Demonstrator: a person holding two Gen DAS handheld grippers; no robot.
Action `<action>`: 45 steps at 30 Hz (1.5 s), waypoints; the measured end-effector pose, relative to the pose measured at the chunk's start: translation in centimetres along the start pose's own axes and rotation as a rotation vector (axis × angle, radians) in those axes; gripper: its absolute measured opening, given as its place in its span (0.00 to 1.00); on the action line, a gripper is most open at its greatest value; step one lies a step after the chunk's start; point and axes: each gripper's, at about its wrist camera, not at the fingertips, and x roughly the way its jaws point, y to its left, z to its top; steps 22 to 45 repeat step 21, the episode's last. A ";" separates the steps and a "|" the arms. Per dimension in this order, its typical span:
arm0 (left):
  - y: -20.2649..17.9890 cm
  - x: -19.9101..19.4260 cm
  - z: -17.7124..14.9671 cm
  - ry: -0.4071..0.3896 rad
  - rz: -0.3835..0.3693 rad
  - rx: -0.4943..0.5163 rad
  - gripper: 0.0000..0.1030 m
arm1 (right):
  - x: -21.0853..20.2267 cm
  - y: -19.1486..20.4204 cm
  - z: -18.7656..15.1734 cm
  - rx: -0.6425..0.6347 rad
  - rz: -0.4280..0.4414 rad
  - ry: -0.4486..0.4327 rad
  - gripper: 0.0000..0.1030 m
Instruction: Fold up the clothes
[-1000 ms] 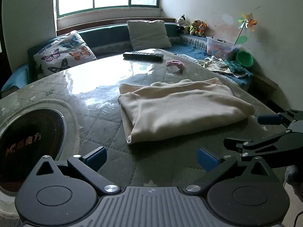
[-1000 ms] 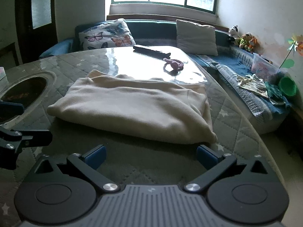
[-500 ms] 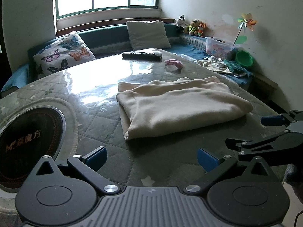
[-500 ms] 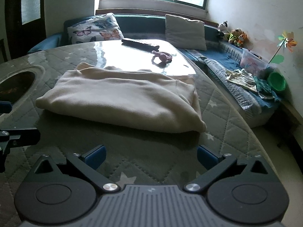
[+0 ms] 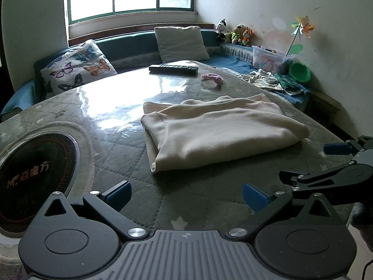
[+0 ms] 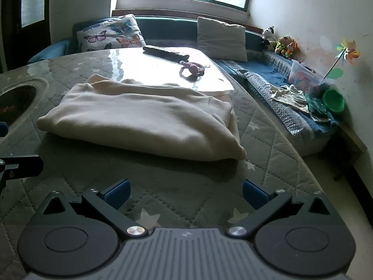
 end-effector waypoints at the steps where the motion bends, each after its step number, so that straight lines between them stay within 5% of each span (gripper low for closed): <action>1: -0.1 0.0 0.0 0.000 -0.001 0.001 1.00 | 0.0 0.0 0.0 0.000 0.000 0.001 1.00; 45: -0.4 0.1 0.1 -0.007 -0.011 0.008 1.00 | 0.4 -0.1 -0.1 -0.010 -0.006 0.009 1.00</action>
